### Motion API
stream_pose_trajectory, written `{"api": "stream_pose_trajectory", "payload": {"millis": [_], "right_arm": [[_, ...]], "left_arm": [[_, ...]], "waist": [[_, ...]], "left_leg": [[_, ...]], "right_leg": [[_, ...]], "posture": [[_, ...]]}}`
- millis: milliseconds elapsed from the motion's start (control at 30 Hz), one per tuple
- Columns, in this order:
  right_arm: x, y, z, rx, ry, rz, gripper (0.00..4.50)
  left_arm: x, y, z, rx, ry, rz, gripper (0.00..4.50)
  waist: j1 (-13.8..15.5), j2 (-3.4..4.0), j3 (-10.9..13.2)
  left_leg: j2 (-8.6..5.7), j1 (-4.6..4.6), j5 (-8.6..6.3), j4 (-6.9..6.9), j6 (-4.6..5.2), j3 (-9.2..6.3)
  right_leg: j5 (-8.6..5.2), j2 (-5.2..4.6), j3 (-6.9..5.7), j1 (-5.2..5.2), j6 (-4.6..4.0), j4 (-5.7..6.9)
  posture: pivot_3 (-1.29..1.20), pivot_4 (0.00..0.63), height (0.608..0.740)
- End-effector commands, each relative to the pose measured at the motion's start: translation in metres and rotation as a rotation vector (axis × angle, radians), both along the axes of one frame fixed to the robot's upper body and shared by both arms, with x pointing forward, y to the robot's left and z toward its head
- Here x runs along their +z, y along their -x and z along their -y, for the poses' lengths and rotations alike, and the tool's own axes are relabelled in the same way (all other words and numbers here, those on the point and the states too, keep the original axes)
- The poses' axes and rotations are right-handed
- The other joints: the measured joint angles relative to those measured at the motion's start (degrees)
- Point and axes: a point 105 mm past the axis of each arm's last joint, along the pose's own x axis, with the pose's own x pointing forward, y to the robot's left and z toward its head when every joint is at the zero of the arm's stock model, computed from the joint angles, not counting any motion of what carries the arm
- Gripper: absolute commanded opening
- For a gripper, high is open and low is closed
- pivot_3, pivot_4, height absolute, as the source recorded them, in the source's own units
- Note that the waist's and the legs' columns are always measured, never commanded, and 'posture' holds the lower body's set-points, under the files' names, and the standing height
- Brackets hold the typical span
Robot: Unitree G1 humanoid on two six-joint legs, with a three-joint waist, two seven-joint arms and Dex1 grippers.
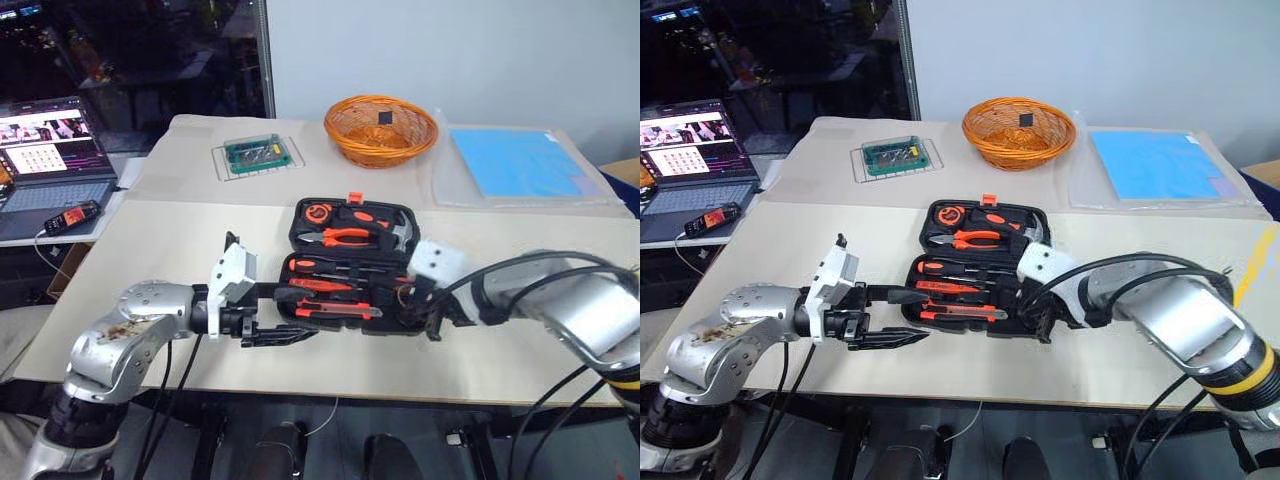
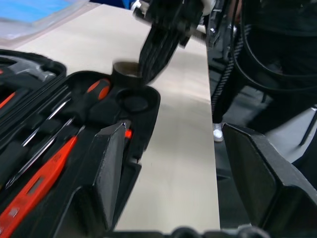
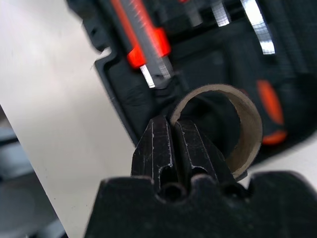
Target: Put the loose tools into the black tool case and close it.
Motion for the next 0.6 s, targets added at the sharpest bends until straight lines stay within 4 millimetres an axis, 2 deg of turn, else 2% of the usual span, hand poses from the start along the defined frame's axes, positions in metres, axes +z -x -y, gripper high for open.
{"api": "stream_pose_trajectory", "payload": {"millis": [33,200,367,533,600], "right_arm": [[-0.002,-0.001,-0.001,0.031,0.036,0.01,0.09],[-0.015,0.005,0.0,0.055,0.048,-0.058,0.09],[-0.022,0.005,-0.013,0.112,0.035,-0.081,0.09],[-0.019,0.001,-0.019,0.135,0.01,-0.075,1.5],[-0.01,0.002,-0.019,0.146,-0.011,-0.061,2.14]], "left_arm": [[0.011,0.006,0.001,-0.001,0.016,0.058,3.31],[0.012,0.006,0.002,0.023,0.016,0.068,3.31],[0.011,0.005,0.002,0.037,0.012,0.066,3.31],[0.009,0.001,-0.001,0.069,0.006,0.056,3.31],[0.009,-0.002,-0.003,0.091,0.01,0.047,3.31]], "waist": [[-0.08,-0.01,0.0],[-0.29,-0.01,0.0],[-0.29,-0.03,-0.02],[-0.42,-0.03,-0.02],[-0.38,-0.03,-0.01]], "left_leg": [[0.0,-0.02,0.0,0.0,0.0,0.02],[0.02,0.0,0.03,-0.04,-0.02,0.05],[0.02,0.01,0.03,-0.01,-0.03,0.05],[0.03,0.02,0.03,-0.03,-0.03,0.05],[0.03,0.02,0.04,-0.04,-0.03,0.06]], "right_leg": [[0.02,0.01,0.02,-0.04,-0.01,0.01],[0.03,0.04,0.04,-0.15,-0.08,0.17],[0.03,0.06,0.02,-0.12,-0.08,0.16],[0.03,0.09,0.02,-0.14,-0.1,0.18],[0.03,0.09,0.03,-0.15,-0.1,0.18]], "posture": [[0.0,0.15,0.74],[0.0,0.15,0.74],[0.0,0.15,0.74],[0.0,0.15,0.74],[0.0,0.15,0.74]]}}
